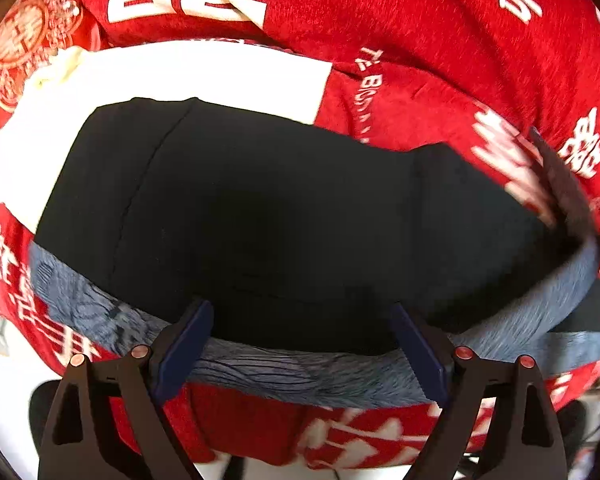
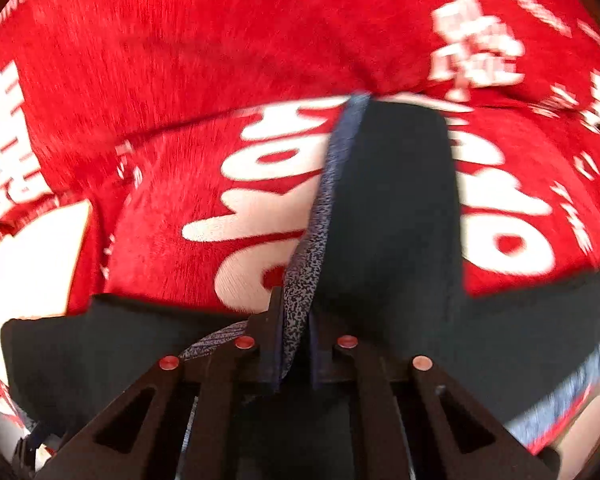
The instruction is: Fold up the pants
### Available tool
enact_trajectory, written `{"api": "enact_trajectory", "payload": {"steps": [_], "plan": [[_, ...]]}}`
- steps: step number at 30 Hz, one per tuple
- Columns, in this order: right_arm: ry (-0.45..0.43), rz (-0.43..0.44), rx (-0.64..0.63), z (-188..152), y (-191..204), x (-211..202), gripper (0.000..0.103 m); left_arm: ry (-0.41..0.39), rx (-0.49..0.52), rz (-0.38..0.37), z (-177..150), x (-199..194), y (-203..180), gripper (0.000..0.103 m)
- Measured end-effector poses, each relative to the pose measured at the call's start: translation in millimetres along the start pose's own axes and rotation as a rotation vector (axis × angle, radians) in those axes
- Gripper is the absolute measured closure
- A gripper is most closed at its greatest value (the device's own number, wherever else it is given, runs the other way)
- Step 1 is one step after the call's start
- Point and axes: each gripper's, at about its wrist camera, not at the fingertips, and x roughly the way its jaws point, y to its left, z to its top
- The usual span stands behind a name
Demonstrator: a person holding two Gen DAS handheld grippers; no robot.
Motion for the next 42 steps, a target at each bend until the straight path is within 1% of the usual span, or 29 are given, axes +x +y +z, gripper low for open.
{"api": "enact_trajectory", "payload": {"steps": [2,4,6,8,9,10,12,13,14,15,16,17,18,20,22,23,24,25,26,29,30,33,34,35,37,39,40,41,42], "plan": [[-0.039,0.006,0.046,-20.1,-20.3,-24.7,0.093,-0.011,0.004,-0.043,2.7,-8.8,-10.9,0.012],[-0.054,-0.017,0.081,-40.3,-41.1,-33.6,0.093,-0.03,0.056,-0.075,4.6,-17.3,-32.4,0.012],[-0.031,-0.048,0.115,-62.1,-66.8,-34.7,0.093,-0.026,0.124,-0.124,1.7,-20.9,-59.8,0.012],[0.018,-0.048,0.142,-75.3,-84.5,-23.2,0.093,0.008,0.209,-0.188,-4.6,-13.3,-90.6,0.012],[0.055,-0.051,0.164,-82.0,-96.7,-16.6,0.093,0.028,0.231,-0.19,-8.1,-5.9,-100.3,0.012],[0.069,-0.049,0.171,-84.4,-102.8,-15.2,0.093,0.057,0.243,-0.166,-13.2,5.0,-108.3,0.012],[0.068,-0.046,0.171,-88.2,-110.4,-19.7,0.092,0.128,0.227,-0.144,-21.8,28.3,-114.5,0.012],[0.066,-0.043,0.159,-87.1,-110.1,-23.5,0.092,0.11,0.225,-0.137,-25.1,30.2,-114.9,0.012],[0.062,-0.031,0.144,-84.4,-107.5,-27.3,0.084,0.076,0.237,-0.129,-29.7,26.5,-116.9,0.012],[0.05,-0.022,0.122,-79.6,-103.9,-31.7,0.076,0.074,0.248,-0.123,-31.7,25.9,-118.2,0.012],[0.032,-0.023,0.093,-73.0,-97.6,-36.6,0.047,0.076,0.245,-0.125,-30.8,25.5,-117.1,0.012],[0.012,-0.03,0.067,-66.7,-90.3,-40.6,0.011,0.082,0.238,-0.131,-30.0,25.7,-116.1,0.012],[-0.039,-0.03,0.031,-56.6,-80.3,-49.9,0.004,0.088,0.233,-0.136,-30.2,25.6,-114.8,0.012],[-0.128,-0.012,-0.039,-40.9,-60.9,-65.1,0.003,0.091,0.231,-0.138,-31.1,25.7,-114.5,0.012],[-0.21,-0.045,-0.082,-20.6,-37.4,-79.0,0.003,0.084,0.238,-0.127,-34.6,26.0,-115.0,0.012],[-0.235,-0.074,-0.088,-11.7,-26.9,-83.6,0.0,0.082,0.24,-0.123,-33.4,27.7,-116.9,0.011],[-0.243,-0.114,-0.072,-0.9,-15.3,-86.1,0.0,0.08,0.24,-0.119,-35.0,27.3,-116.8,0.01],[-0.239,-0.111,-0.051,4.1,-7.9,-84.7,0.0,0.079,0.237,-0.113,-35.4,27.5,-116.5,0.007],[-0.218,-0.09,-0.031,10.6,-3.0,-76.8,0.0,0.081,0.229,-0.101,-35.6,27.9,-113.9,0.001],[-0.105,0.037,0.026,24.7,5.1,-41.7,0.0,0.086,0.206,-0.105,-33.1,31.4,-112.0,0.001],[-0.067,0.008,0.05,30.1,10.2,-26.6,0.001,0.084,0.21,-0.104,-33.7,31.2,-112.1,0.001],[-0.01,-0.093,0.044,45.1,31.8,7.0,0.001,0.083,0.211,-0.104,-33.4,31.3,-112.0,0.001],[0.004,-0.121,0.036,47.9,38.7,14.5,0.005,0.085,0.211,-0.107,-33.5,31.6,-111.5,0.001],[0.016,-0.156,0.023,49.6,45.6,22.8,0.011,0.086,0.212,-0.109,-33.0,31.9,-111.6,0.001],[0.083,-0.227,-0.02,55.8,63.5,48.5,0.014,0.086,0.212,-0.114,-32.9,32.3,-111.1,0.001],[0.167,-0.276,-0.053,56.7,70.3,75.7,0.028,0.089,0.211,-0.116,-32.8,32.1,-110.4,0.001],[0.204,-0.293,-0.064,56.3,70.9,84.9,0.041,0.089,0.211,-0.115,-32.5,32.5,-110.7,0.001],[0.254,-0.319,-0.069,55.3,68.5,97.7,0.05,0.089,0.211,-0.114,-32.3,32.7,-110.8,0.001],[0.28,-0.339,-0.065,53.6,62.8,105.3,0.054,0.089,0.21,-0.113,-32.3,33.1,-110.7,0.001]]}}
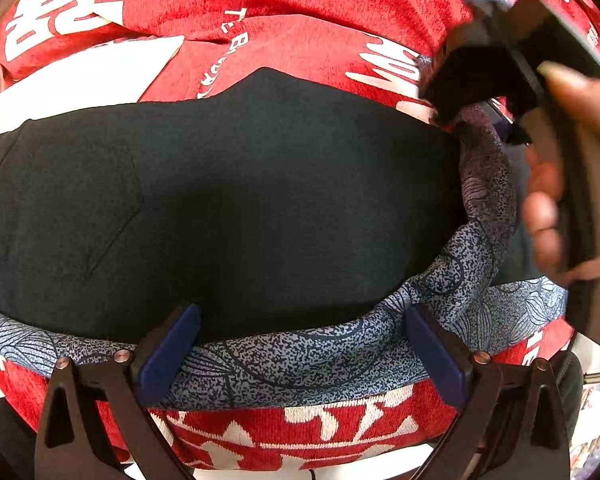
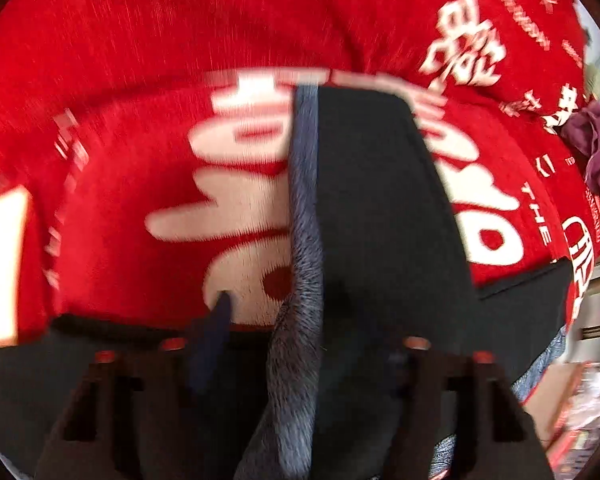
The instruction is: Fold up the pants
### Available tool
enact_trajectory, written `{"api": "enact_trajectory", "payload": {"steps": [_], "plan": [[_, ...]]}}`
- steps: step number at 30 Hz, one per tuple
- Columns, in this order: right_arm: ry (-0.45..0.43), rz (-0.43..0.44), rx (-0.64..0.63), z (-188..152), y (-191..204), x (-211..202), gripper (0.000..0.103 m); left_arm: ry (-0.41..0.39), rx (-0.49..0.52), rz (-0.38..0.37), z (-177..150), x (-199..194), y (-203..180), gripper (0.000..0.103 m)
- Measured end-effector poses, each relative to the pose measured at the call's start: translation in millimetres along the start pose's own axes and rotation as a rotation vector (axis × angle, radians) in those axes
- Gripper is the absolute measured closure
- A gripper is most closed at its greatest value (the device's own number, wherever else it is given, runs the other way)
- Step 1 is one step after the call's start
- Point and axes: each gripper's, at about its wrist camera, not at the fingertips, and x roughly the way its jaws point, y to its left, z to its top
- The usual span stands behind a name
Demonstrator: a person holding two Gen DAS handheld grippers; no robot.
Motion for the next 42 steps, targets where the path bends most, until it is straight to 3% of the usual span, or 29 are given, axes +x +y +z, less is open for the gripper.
{"api": "enact_trajectory", "payload": {"steps": [1,2,3,4,8,11,13,16,19,21,22,23,25,27,30,33,39,42], "plan": [[0.001,-0.02,0.008,0.2,-3.6,6.3,0.061,-0.001,0.0,0.0,0.2,0.1,-0.2,0.001],[-0.023,-0.038,0.013,0.3,-6.9,6.0,0.078,-0.002,-0.001,0.0,0.7,-0.1,-0.3,0.001],[-0.031,-0.06,0.017,0.6,-12.0,5.9,0.089,0.0,-0.002,0.0,1.0,0.0,-0.5,0.001],[-0.032,-0.039,0.035,0.5,-17.3,4.8,0.093,0.002,-0.003,-0.001,1.5,-0.2,-0.3,0.001],[-0.124,0.038,0.149,-16.4,-54.2,-18.5,0.096,0.018,-0.016,-0.009,3.9,-4.4,1.0,0.001],[-0.233,0.121,0.256,-57.3,-104.3,-44.4,0.096,0.0,0.004,-0.04,3.1,-19.3,-8.3,0.001],[-0.277,0.221,0.365,-97.3,-151.4,-51.5,0.096,-0.028,0.06,-0.057,2.6,-30.5,-24.6,0.001],[-0.241,0.345,0.489,-150.0,-204.2,-37.4,0.096,-0.046,0.157,-0.106,1.7,-38.9,-56.8,0.001],[-0.184,0.381,0.487,-183.1,-219.3,-11.4,0.095,-0.021,0.238,-0.134,-1.5,-32.2,-87.8,0.001],[-0.198,0.372,0.439,-194.3,-218.3,-7.4,0.09,0.018,0.267,-0.134,-6.4,-19.6,-100.6,0.001],[-0.211,0.351,0.41,-196.1,-216.6,-10.8,0.076,0.053,0.267,-0.126,-9.2,-9.3,-102.5,0.001],[-0.22,0.291,0.374,-196.1,-214.6,-16.8,0.053,0.069,0.259,-0.122,-9.8,-2.4,-101.3,0.001],[-0.281,0.181,0.312,-196.2,-211.1,-33.6,0.026,0.045,0.265,-0.115,-12.3,-0.4,-100.3,0.001],[-0.396,0.086,0.198,-200.2,-203.6,-52.3,0.024,0.029,0.255,-0.124,-14.5,-8.1,-95.0,0.001],[-0.504,-0.069,-0.043,-208.7,-175.0,-67.4,0.024,-0.012,0.164,-0.186,-13.2,-29.3,-69.3,0.001],[-0.601,-0.158,-0.238,-215.9,-143.5,-76.6,0.024,-0.047,0.119,-0.161,-12.3,-41.5,-43.9,0.001],[-0.751,-0.141,-0.473,-216.4,-79.7,-98.3,0.024,-0.105,0.01,-0.114,-10.7,-59.9,14.1,0.001],[-0.768,-0.146,-0.592,-209.1,-35.6,-85.4,0.024,-0.115,-0.054,-0.099,-11.8,-63.5,40.9,0.001]]}}
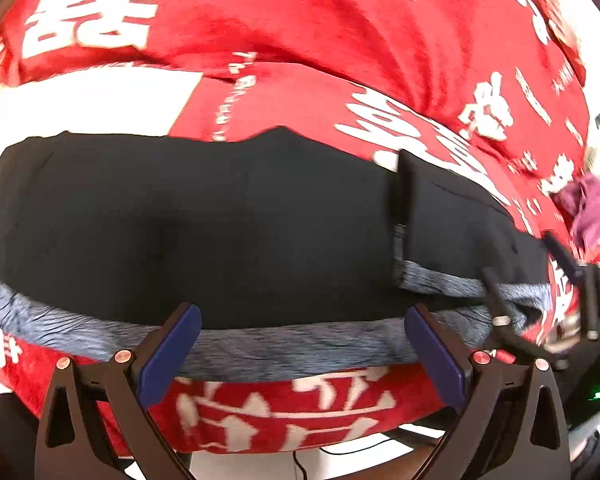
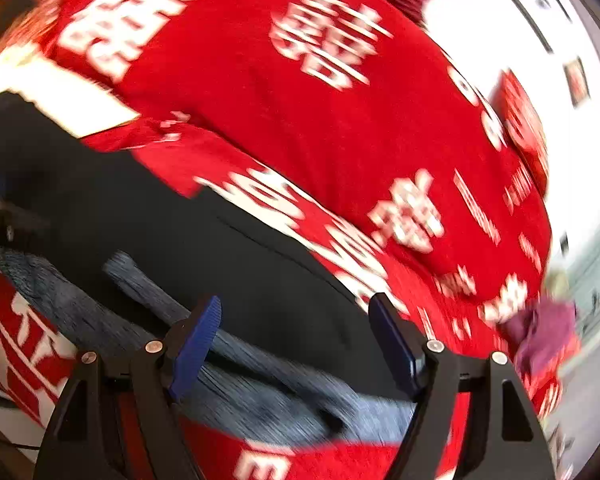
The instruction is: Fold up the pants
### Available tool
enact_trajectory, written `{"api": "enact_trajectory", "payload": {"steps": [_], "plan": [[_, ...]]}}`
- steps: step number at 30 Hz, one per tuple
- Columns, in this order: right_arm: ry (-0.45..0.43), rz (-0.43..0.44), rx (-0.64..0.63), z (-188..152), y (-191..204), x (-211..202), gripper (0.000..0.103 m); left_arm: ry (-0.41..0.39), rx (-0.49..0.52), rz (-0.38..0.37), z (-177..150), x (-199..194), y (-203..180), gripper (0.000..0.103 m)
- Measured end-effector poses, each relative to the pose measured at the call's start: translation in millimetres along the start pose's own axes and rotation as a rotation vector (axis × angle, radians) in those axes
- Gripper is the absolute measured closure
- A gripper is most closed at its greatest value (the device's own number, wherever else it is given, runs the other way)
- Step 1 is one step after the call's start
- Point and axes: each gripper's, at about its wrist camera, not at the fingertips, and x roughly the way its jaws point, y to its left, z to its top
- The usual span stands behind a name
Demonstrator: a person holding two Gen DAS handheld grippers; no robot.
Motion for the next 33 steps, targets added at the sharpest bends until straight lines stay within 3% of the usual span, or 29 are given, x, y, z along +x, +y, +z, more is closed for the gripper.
{"api": "enact_trajectory", "payload": {"steps": [4,6,7,8,11,15,16,18,20,21,25,27,30,33], "plan": [[0.055,0.032,-0.106,11.2,41.1,43.2,0.024,-0.004,-0.048,0.019,-1.8,-4.4,20.3,0.001],[0.049,-0.005,-0.11,9.4,47.1,55.1,0.033,0.0,-0.057,0.019,-2.7,-4.3,23.7,0.001],[0.061,0.042,-0.091,9.7,43.8,58.2,0.086,0.004,-0.054,0.018,-3.2,-4.2,24.2,0.001],[0.121,0.071,-0.078,10.2,41.2,66.2,0.103,0.006,-0.05,0.019,-4.7,-3.8,20.3,0.001],[0.141,0.096,0.06,5.6,7.1,75.2,0.103,0.012,-0.02,0.012,-4.2,-1.7,9.9,0.001],[0.131,0.037,0.285,-7.6,-71.1,74.9,0.103,0.025,0.033,-0.009,-2.5,6.9,-14.2,0.001],[0.131,0.045,0.317,-10.2,-85.8,75.2,0.102,0.032,0.037,-0.02,-1.9,10.4,-19.0,0.001],[0.149,0.096,0.329,-11.6,-96.7,79.6,0.09,0.042,0.034,-0.034,-2.7,12.9,-22.7,0.001],[0.13,0.097,0.298,-13.2,-89.7,77.7,0.018,0.049,0.028,-0.028,-4.8,14.3,-21.1,0.001],[0.097,0.089,0.268,-13.6,-79.1,74.4,0.012,0.05,0.024,-0.025,-5.8,13.5,-19.0,0.001],[0.061,0.105,0.071,-10.9,-24.8,73.8,0.013,0.042,-0.008,0.004,-8.1,5.4,0.1,0.001],[0.063,0.061,-0.027,-12.3,4.3,79.5,0.013,0.034,-0.041,0.009,-8.1,0.6,12.6,0.001],[0.072,0.001,-0.103,-10.7,26.3,92.4,0.02,0.033,-0.067,0.006,-7.8,-0.2,20.6,0.001],[0.066,-0.028,-0.126,-1.0,33.4,100.9,0.02,0.045,-0.063,0.003,-8.3,4.7,17.1,0.001]]}}
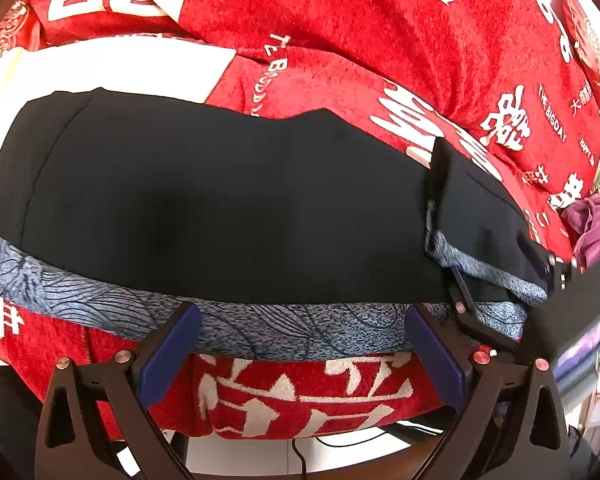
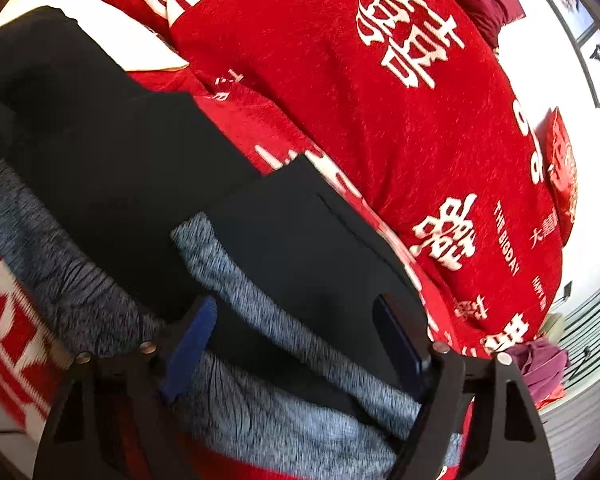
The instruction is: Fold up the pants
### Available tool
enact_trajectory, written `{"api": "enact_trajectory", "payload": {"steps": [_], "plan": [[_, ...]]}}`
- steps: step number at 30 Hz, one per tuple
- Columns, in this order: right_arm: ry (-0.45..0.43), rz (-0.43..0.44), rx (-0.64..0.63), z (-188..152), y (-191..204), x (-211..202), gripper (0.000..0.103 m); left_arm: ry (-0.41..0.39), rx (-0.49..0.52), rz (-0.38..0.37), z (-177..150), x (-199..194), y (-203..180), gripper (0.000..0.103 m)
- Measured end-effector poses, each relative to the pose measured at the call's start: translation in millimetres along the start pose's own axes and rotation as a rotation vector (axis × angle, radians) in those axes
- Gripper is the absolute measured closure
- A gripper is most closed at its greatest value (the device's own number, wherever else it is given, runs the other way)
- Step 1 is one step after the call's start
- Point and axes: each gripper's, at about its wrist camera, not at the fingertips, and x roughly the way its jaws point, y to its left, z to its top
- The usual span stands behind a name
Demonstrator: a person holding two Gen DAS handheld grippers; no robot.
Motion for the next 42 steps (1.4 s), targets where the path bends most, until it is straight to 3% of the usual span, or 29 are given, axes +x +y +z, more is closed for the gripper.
{"api": "enact_trajectory", "payload": {"steps": [3,4,5,6,11,16,20,24,28,30,32,33,34,37,42], "plan": [[0.004,0.031,0.013,15.0,-1.6,-4.1,0.027,0.009,0.033,-0.004,-2.9,3.7,-11.3,0.001],[0.024,0.07,0.024,17.8,-1.7,-3.8,0.047,0.012,0.046,-0.003,-3.7,4.6,-15.1,0.001],[0.048,0.11,0.038,17.1,2.2,-9.5,0.078,0.016,0.057,0.0,-4.1,5.4,-18.0,0.001],[0.086,0.168,0.066,18.3,-0.5,-0.3,0.094,0.018,0.065,0.004,-4.3,5.8,-19.7,0.001],[0.07,0.284,0.288,9.9,-48.3,-3.2,0.1,0.021,0.071,0.014,-1.9,4.2,-23.1,0.001],[0.042,0.232,0.56,-30.3,-137.9,-16.4,0.1,0.039,0.092,0.007,2.5,11.3,-37.9,0.001],[0.069,0.172,0.812,-90.2,-217.7,-13.0,0.1,0.047,0.164,-0.015,7.1,16.2,-70.1,0.001],[0.167,0.152,1.019,-165.9,-267.7,9.8,0.1,0.07,0.239,-0.062,8.8,27.6,-110.8,0.001],[0.301,0.239,1.148,-226.0,-284.0,39.7,0.098,0.12,0.284,-0.089,5.6,47.9,-144.4,0.001],[0.302,0.287,1.201,-245.7,-286.8,41.2,0.083,0.143,0.293,-0.097,0.9,54.8,-153.3,0.001],[0.298,0.327,1.213,-254.2,-285.6,41.4,0.04,0.168,0.296,-0.099,-4.5,61.4,-159.1,0.001],[0.282,0.364,1.227,-260.0,-285.0,41.8,0.032,0.174,0.298,-0.096,-6.4,63.5,-159.8,0.001],[0.263,0.393,1.246,-263.7,-282.5,42.2,0.028,0.174,0.303,-0.087,-8.3,64.1,-161.0,0.001],[0.207,0.496,1.355,-282.0,-284.0,46.7,0.028,0.168,0.303,-0.08,-10.1,61.0,-159.9,0.001],[0.097,0.592,1.531,-309.2,-288.9,42.5,0.023,0.165,0.288,-0.072,-6.8,59.2,-158.7,0.001]]}}
